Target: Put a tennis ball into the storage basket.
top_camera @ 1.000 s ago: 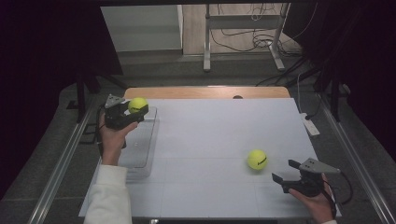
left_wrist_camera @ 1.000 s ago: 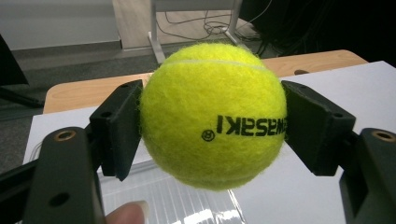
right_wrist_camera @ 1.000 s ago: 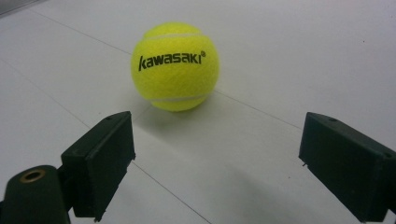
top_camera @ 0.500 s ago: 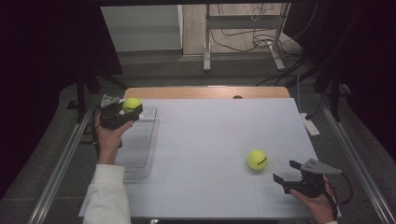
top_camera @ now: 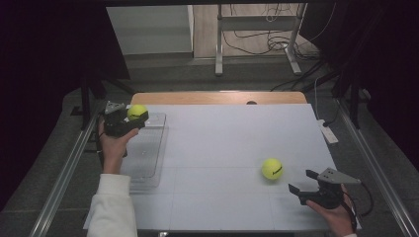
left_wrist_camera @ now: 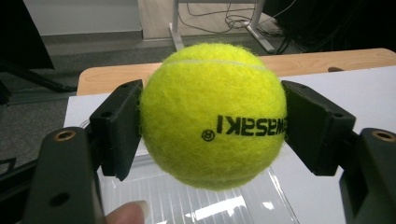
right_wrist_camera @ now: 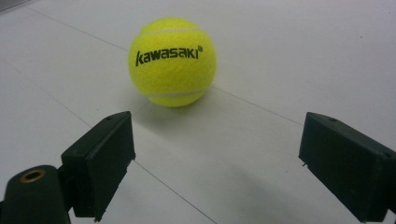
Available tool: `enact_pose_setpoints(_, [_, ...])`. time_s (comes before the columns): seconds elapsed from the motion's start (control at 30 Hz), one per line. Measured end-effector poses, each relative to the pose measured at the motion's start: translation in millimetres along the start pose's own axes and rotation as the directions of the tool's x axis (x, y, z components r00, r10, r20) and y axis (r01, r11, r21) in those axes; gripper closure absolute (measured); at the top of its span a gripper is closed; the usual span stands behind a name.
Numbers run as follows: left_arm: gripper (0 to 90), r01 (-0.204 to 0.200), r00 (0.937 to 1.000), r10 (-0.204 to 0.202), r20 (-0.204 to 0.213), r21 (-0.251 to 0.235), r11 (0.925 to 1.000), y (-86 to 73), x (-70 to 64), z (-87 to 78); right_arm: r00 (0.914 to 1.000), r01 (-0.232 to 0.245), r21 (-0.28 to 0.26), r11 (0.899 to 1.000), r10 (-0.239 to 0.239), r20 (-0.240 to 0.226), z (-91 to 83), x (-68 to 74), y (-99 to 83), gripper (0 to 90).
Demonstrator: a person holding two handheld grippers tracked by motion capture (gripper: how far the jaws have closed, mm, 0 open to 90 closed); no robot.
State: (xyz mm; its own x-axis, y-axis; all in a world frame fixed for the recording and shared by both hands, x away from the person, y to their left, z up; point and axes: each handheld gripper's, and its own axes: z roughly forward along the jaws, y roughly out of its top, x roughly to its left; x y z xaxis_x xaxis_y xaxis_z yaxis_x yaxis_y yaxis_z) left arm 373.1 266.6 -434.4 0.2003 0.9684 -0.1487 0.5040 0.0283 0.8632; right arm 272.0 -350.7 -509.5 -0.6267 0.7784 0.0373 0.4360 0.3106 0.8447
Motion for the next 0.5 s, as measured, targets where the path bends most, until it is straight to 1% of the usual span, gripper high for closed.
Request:
enact_pose_setpoints(0.3, [26.7, 0.012, 0.9999, -0.012, -0.004, 0.013, 0.9998, -2.5, 4.1, 2.2, 1.0, 0.001, -0.002, 1.0, -0.001, 0.002, -1.2, 0.6, 0.3, 10.4])
enact_pose_setpoints(0.5, [26.7, 0.022, 0.9997, -0.022, -0.012, 0.031, 0.9993, -5.0, 8.0, 5.4, 1.0, 0.002, -0.001, 1.0, -0.002, 0.001, -0.9, 0.5, 0.2, 10.4])
